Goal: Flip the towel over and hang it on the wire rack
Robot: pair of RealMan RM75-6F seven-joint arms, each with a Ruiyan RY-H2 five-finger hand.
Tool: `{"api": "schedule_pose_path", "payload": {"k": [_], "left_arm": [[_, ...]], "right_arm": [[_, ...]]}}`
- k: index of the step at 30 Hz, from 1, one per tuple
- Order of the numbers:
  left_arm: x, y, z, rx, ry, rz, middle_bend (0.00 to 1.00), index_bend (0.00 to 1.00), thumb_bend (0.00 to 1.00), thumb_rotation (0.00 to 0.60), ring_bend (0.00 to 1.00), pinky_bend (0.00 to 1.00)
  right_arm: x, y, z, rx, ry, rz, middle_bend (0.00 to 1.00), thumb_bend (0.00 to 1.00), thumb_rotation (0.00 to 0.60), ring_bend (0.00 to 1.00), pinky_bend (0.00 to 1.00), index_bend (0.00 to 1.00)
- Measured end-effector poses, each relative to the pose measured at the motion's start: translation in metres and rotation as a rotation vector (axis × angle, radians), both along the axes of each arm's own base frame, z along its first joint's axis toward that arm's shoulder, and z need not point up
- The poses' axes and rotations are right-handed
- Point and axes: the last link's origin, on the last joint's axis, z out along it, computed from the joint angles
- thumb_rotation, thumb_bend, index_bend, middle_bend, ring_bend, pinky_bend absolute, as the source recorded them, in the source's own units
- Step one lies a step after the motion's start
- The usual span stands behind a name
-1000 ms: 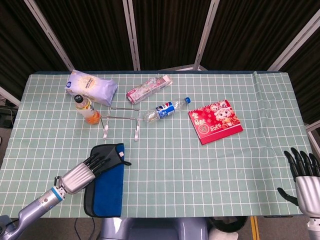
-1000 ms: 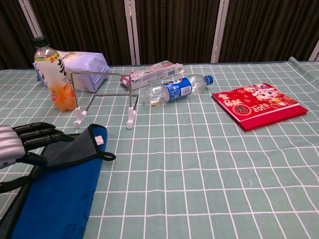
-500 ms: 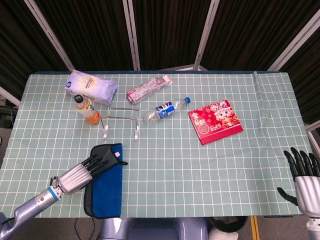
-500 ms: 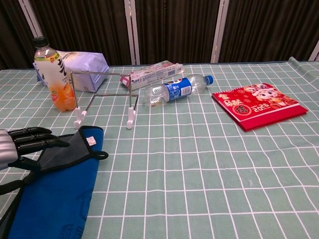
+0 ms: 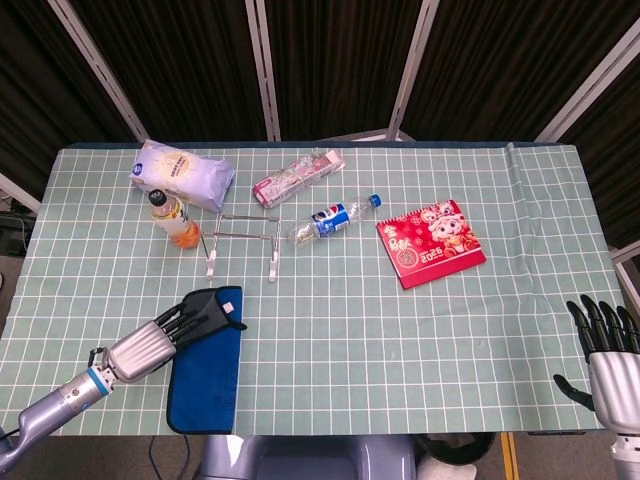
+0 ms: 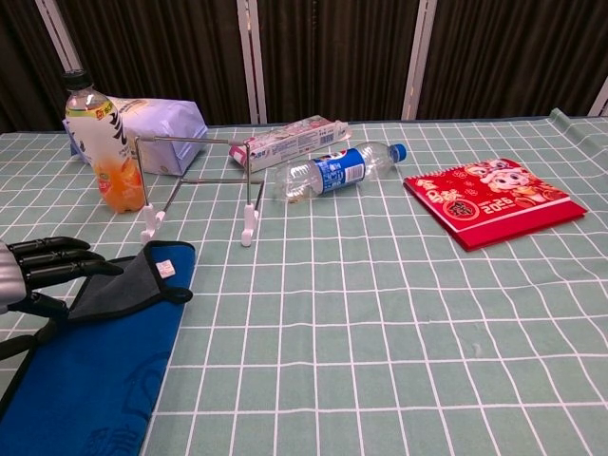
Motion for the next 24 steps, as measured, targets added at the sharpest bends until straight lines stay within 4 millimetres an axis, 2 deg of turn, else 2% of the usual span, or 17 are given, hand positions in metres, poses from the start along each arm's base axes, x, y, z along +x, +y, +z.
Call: {"api": "schedule_pose_path", "payload": {"k": [3, 5, 6, 7, 9, 11, 17, 21, 24], "left_arm": [[0.001, 0.0, -0.002, -0.004, -0.002, -0.004, 0.0, 0.69, 0.55, 0.6, 0.0, 0.0], [0.0, 0.0, -0.002, -0.003, 0.006, -0.006, 0.0, 0.58, 0.52, 0.6, 0.0, 0.0], [-0.001, 0.0, -0.002, 0.001, 0.014, -0.007, 0.0, 0.4, 0.42, 0.6, 0.0, 0.0], [-0.002, 0.001, -0.001, 0.004, 0.024, -0.007, 0.0, 0.21, 0.29, 0.6, 0.0, 0.0], [-0.006, 0.001, 0.001, 0.015, 0.051, 0.005, 0.0, 0.01, 0.09, 0.6, 0.0, 0.0], [-0.006, 0.001, 0.004, 0.022, 0.056, 0.022, 0.0, 0.0, 0.03, 0.6, 0.0, 0.0], [0.0, 0.004, 0.026, 0.062, 0.001, 0.074, 0.0, 0.0, 0.02, 0.6, 0.0, 0.0], [0.016, 0.009, 0.035, 0.082, -0.077, 0.097, 0.0, 0.0, 0.02, 0.6, 0.0, 0.0], [0.032, 0.017, 0.037, 0.092, -0.127, 0.103, 0.0, 0.0, 0.07, 0.6, 0.0, 0.0]], "right_arm": [[0.0, 0.0, 0.0, 0.0, 0.0, -0.001, 0.0, 0.0, 0.6, 0.0, 0.0, 0.03], [0.0, 0.0, 0.0, 0.0, 0.0, -0.002, 0.0, 0.0, 0.6, 0.0, 0.0, 0.03], [0.0, 0.0, 0.0, -0.001, 0.0, -0.002, 0.0, 0.0, 0.6, 0.0, 0.0, 0.03], [-0.001, 0.0, 0.001, -0.002, -0.001, -0.002, 0.0, 0.0, 0.6, 0.0, 0.0, 0.03], [-0.001, 0.0, 0.001, -0.002, -0.001, -0.003, 0.0, 0.0, 0.6, 0.0, 0.0, 0.03], [-0.001, 0.0, 0.001, 0.0, -0.002, -0.003, 0.0, 0.0, 0.6, 0.0, 0.0, 0.03], [0.0, 0.0, 0.001, 0.002, -0.006, 0.0, 0.0, 0.0, 0.6, 0.0, 0.0, 0.03], [0.0, 0.001, 0.002, 0.003, -0.01, 0.001, 0.0, 0.0, 0.6, 0.0, 0.0, 0.03], [0.0, 0.001, 0.002, 0.004, -0.01, 0.001, 0.0, 0.0, 0.6, 0.0, 0.0, 0.03]]}}
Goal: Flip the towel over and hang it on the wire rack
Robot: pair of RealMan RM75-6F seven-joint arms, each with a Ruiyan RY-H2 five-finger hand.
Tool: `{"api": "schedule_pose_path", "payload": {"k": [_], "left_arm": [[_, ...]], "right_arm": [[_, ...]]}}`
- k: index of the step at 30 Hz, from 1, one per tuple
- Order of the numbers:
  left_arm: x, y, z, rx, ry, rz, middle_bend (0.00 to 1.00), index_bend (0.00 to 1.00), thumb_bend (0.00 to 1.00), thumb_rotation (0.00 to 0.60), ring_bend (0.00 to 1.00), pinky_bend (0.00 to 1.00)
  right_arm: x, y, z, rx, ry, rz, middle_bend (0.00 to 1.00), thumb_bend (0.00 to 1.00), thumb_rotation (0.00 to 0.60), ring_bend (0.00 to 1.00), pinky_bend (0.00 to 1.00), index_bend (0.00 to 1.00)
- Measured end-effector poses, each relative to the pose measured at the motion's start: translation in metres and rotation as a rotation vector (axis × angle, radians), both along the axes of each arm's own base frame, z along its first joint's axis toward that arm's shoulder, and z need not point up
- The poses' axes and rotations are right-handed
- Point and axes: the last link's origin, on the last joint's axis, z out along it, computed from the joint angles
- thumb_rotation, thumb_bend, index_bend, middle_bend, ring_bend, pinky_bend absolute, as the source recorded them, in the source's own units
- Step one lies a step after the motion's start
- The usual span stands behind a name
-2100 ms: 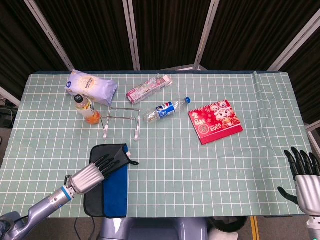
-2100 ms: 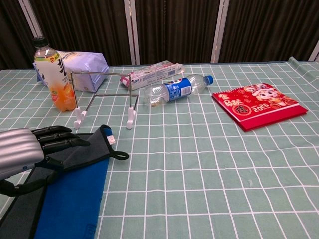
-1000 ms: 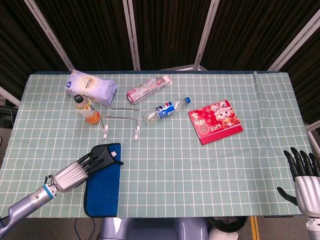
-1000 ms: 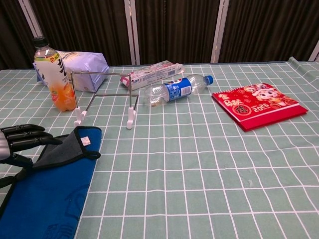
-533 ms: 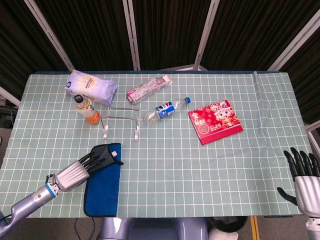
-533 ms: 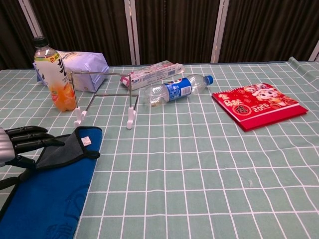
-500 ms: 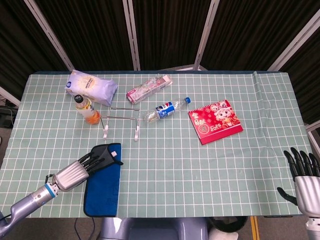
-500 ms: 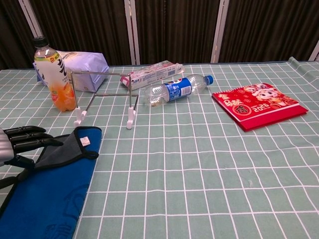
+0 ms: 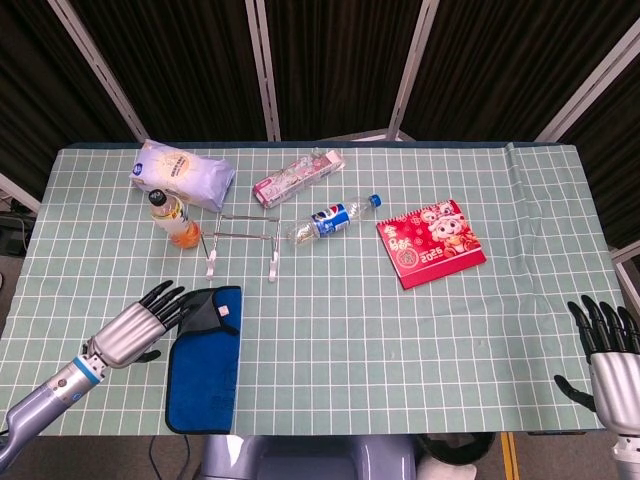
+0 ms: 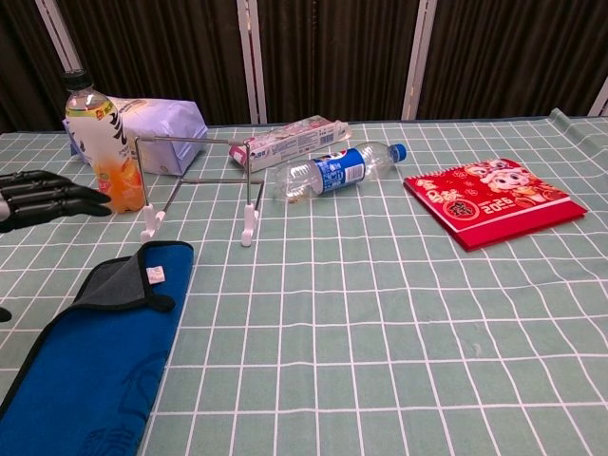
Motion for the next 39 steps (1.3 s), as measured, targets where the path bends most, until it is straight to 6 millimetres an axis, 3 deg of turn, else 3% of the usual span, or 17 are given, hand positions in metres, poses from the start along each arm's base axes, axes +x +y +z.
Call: {"api": "schedule_pose_path", "payload": {"k": [2, 7, 12, 22, 39], "left_arm": [[0.008, 0.005, -0.003, -0.002, -0.008, 0.002, 0.0, 0.04, 0.14, 0.6, 0.0, 0.0], [0.031, 0.014, -0.024, -0.021, 0.026, 0.0, 0.0, 0.26, 0.3, 0.6, 0.0, 0.0], [0.05, 0.019, -0.057, -0.059, 0.068, 0.019, 0.0, 0.34, 0.42, 0.6, 0.0, 0.0], [0.069, 0.028, -0.083, -0.067, 0.068, 0.021, 0.0, 0.36, 0.43, 0.6, 0.0, 0.0], [0.066, 0.029, -0.097, -0.085, 0.098, 0.019, 0.0, 0.48, 0.44, 0.6, 0.0, 0.0]], "right_arm": [[0.0, 0.0, 0.0, 0.002, -0.001, -0.001, 0.0, 0.0, 0.6, 0.0, 0.0, 0.03], [-0.002, -0.001, 0.001, -0.001, -0.003, -0.009, 0.0, 0.0, 0.6, 0.0, 0.0, 0.03], [-0.006, -0.002, 0.003, -0.005, -0.005, -0.024, 0.0, 0.0, 0.6, 0.0, 0.0, 0.03], [-0.01, -0.007, 0.003, 0.001, -0.005, -0.042, 0.0, 0.0, 0.6, 0.0, 0.0, 0.03], [-0.013, -0.009, 0.003, 0.003, 0.001, -0.054, 0.0, 0.0, 0.6, 0.0, 0.0, 0.03]]}}
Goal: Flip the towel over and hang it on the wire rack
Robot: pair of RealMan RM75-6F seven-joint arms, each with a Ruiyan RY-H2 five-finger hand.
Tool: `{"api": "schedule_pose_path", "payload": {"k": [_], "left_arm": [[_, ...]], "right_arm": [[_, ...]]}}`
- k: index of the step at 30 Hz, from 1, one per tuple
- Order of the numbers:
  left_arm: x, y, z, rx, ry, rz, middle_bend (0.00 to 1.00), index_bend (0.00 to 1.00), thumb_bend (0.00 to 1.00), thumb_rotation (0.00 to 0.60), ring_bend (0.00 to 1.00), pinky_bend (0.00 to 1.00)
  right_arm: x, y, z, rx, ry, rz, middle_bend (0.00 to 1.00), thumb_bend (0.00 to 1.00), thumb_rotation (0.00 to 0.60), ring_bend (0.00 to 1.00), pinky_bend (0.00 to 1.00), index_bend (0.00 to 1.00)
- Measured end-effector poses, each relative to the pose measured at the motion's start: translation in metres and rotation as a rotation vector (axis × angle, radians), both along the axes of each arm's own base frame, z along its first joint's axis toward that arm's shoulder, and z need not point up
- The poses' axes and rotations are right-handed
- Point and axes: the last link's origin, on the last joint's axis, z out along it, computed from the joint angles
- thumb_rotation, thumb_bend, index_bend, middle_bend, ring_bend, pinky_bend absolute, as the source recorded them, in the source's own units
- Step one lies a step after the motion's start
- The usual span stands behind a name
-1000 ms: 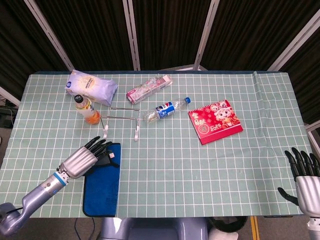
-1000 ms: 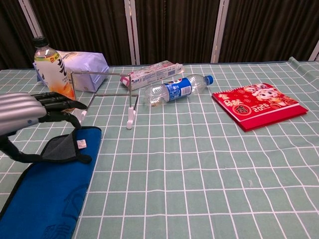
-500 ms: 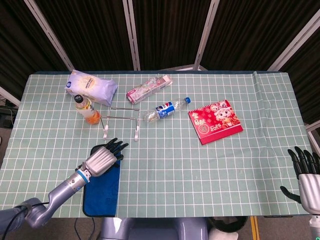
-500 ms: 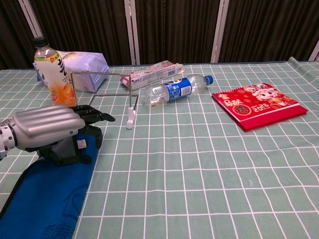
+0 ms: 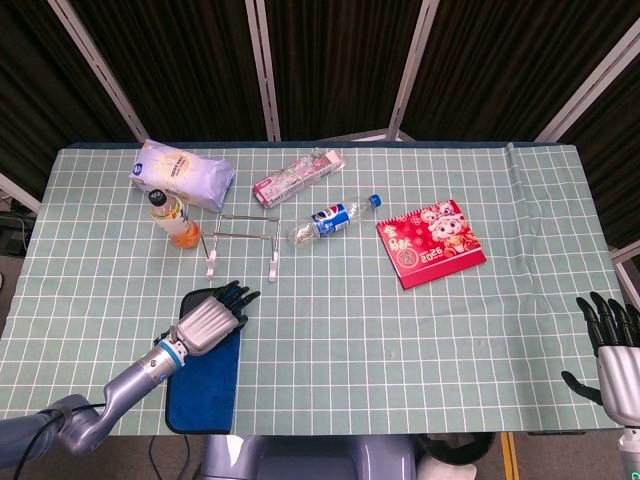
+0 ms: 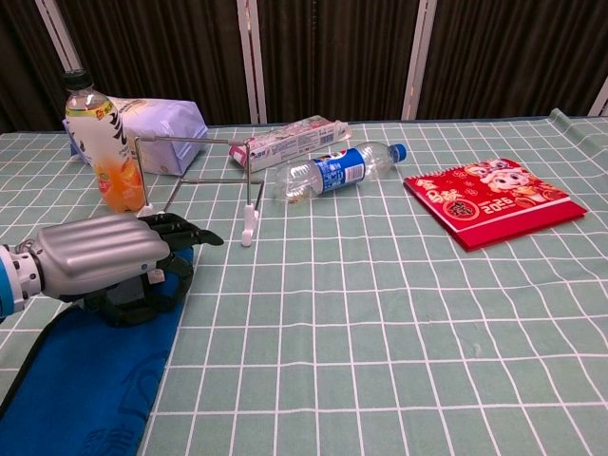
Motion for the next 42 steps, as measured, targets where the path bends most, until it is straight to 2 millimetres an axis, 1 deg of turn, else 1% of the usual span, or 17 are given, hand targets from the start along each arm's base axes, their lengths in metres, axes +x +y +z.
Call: {"api": "schedule_pose_path", "payload": {"k": [8, 13, 20, 26, 31, 32, 33, 35, 36, 37, 39, 42], "left_arm": [[-0.003, 0.001, 0.001, 0.008, 0.0, 0.007, 0.0, 0.56, 0.46, 0.6, 0.0, 0.0], [-0.002, 0.002, 0.001, 0.01, -0.004, 0.005, 0.0, 0.61, 0.5, 0.6, 0.0, 0.0], [-0.003, 0.005, 0.005, 0.023, -0.003, 0.005, 0.0, 0.64, 0.52, 0.6, 0.0, 0.0], [-0.012, 0.013, 0.02, 0.067, -0.006, 0.036, 0.0, 0.65, 0.52, 0.6, 0.0, 0.0], [-0.032, 0.025, 0.039, 0.119, -0.015, 0.113, 0.0, 0.65, 0.52, 0.6, 0.0, 0.0], [-0.036, 0.028, 0.042, 0.128, -0.015, 0.128, 0.0, 0.63, 0.52, 0.6, 0.0, 0.0], [-0.041, 0.031, 0.046, 0.138, -0.017, 0.146, 0.0, 0.58, 0.51, 0.6, 0.0, 0.0], [-0.049, 0.034, 0.051, 0.15, -0.022, 0.173, 0.0, 0.37, 0.42, 0.6, 0.0, 0.0], [-0.052, 0.035, 0.052, 0.152, -0.027, 0.183, 0.0, 0.21, 0.32, 0.6, 0.0, 0.0], [-0.053, 0.036, 0.054, 0.153, -0.034, 0.192, 0.0, 0.09, 0.22, 0.6, 0.0, 0.0], [-0.057, 0.036, 0.058, 0.154, -0.052, 0.206, 0.0, 0.0, 0.15, 0.6, 0.0, 0.0], [-0.059, 0.033, 0.065, 0.157, -0.076, 0.197, 0.0, 0.0, 0.13, 0.6, 0.0, 0.0]], "right_arm": [[0.0, 0.0, 0.0, 0.0, 0.001, -0.001, 0.0, 0.0, 0.6, 0.0, 0.0, 0.03], [0.0, 0.0, -0.001, 0.001, 0.003, -0.002, 0.0, 0.0, 0.6, 0.0, 0.0, 0.03], [0.0, 0.0, -0.001, 0.002, 0.003, -0.003, 0.0, 0.0, 0.6, 0.0, 0.0, 0.03], [0.0, 0.0, -0.001, 0.004, 0.003, -0.001, 0.0, 0.0, 0.6, 0.0, 0.0, 0.03], [0.001, 0.0, -0.003, 0.008, 0.006, -0.002, 0.0, 0.0, 0.6, 0.0, 0.0, 0.03], [0.001, 0.0, -0.003, 0.008, 0.007, -0.002, 0.0, 0.0, 0.6, 0.0, 0.0, 0.03], [0.001, 0.0, -0.003, 0.009, 0.007, -0.003, 0.0, 0.0, 0.6, 0.0, 0.0, 0.03], [0.001, -0.001, -0.004, 0.01, 0.008, -0.003, 0.0, 0.0, 0.6, 0.0, 0.0, 0.03], [0.001, -0.001, -0.004, 0.01, 0.009, -0.003, 0.0, 0.0, 0.6, 0.0, 0.0, 0.03], [0.001, -0.001, -0.004, 0.011, 0.009, -0.003, 0.0, 0.0, 0.6, 0.0, 0.0, 0.03], [0.001, -0.001, -0.005, 0.012, 0.009, -0.003, 0.0, 0.0, 0.6, 0.0, 0.0, 0.03], [0.002, -0.001, -0.005, 0.012, 0.009, -0.001, 0.0, 0.0, 0.6, 0.0, 0.0, 0.03]]}}
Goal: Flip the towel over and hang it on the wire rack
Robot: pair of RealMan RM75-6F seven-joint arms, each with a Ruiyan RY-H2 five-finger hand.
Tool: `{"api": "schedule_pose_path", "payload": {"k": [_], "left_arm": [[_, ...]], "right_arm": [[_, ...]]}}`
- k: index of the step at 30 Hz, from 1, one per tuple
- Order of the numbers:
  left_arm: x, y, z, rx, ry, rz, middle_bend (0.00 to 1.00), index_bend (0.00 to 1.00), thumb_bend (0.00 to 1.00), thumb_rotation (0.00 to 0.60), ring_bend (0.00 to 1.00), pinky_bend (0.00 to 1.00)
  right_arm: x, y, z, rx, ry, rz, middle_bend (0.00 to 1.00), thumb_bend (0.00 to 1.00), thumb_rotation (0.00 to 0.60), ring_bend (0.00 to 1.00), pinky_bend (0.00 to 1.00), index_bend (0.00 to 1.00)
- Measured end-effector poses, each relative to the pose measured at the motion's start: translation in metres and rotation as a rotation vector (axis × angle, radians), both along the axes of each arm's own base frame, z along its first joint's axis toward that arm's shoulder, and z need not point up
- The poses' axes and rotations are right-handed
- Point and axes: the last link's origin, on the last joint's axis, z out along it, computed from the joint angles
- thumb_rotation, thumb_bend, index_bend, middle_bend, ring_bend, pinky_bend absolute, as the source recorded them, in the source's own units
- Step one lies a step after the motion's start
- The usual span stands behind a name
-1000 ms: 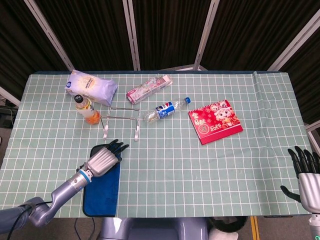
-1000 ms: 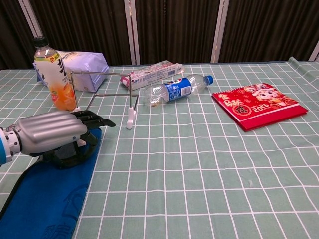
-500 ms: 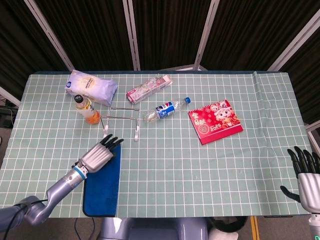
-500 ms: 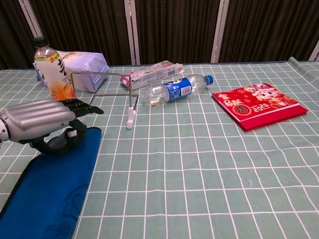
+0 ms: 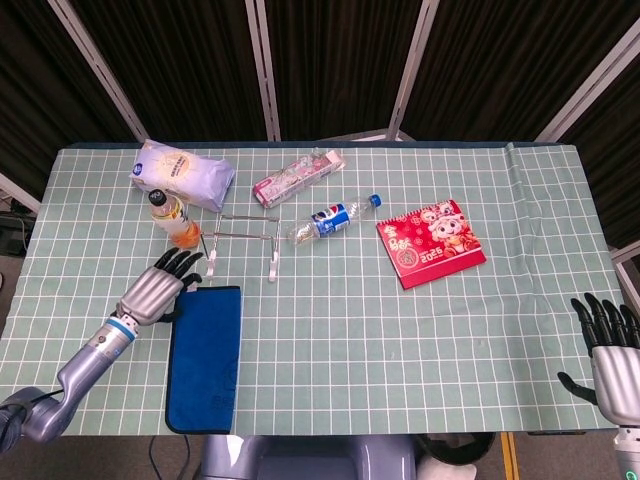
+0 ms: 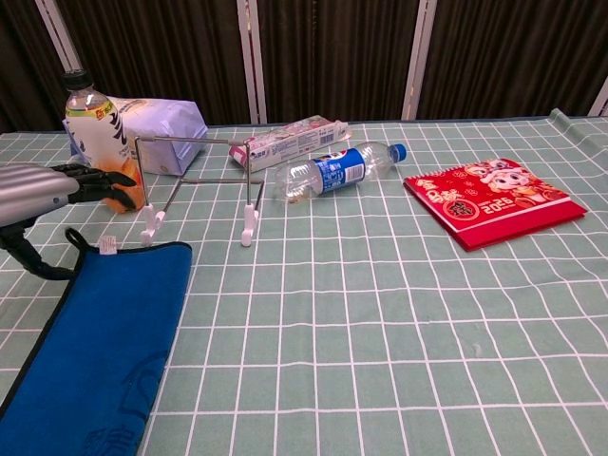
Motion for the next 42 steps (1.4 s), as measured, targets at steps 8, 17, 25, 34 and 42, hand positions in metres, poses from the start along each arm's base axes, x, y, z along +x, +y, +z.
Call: {"api": "schedule_pose_path", "payload": {"k": [8, 17, 25, 34, 42], "left_arm": [[0.005, -0.023, 0.022, 0.003, -0.051, -0.075, 0.23, 0.0, 0.13, 0.6, 0.15, 0.07], [0.026, -0.026, 0.022, -0.006, -0.086, -0.064, 0.99, 0.2, 0.13, 0.6, 0.97, 1.0], [0.045, 0.001, 0.005, -0.048, -0.06, 0.096, 1.0, 0.3, 0.17, 0.6, 1.0, 1.0], [0.066, 0.033, -0.033, -0.058, 0.0, 0.19, 1.0, 0.32, 0.27, 0.6, 1.0, 1.0], [0.064, 0.045, -0.049, -0.082, 0.017, 0.233, 1.0, 0.34, 0.27, 0.6, 1.0, 1.0]], "right_arm": [[0.002, 0.003, 0.002, -0.006, -0.008, 0.015, 0.0, 0.0, 0.6, 0.0, 0.0, 0.03], [0.006, 0.006, 0.003, -0.002, -0.023, 0.03, 0.0, 0.0, 0.6, 0.0, 0.0, 0.03], [0.003, 0.004, 0.003, 0.003, -0.022, 0.016, 0.0, 0.0, 0.6, 0.0, 0.0, 0.03], [-0.005, -0.003, 0.002, 0.007, -0.016, -0.021, 0.0, 0.0, 0.6, 0.0, 0.0, 0.03], [-0.007, -0.006, 0.001, 0.008, -0.014, -0.035, 0.0, 0.0, 0.6, 0.0, 0.0, 0.03]]}}
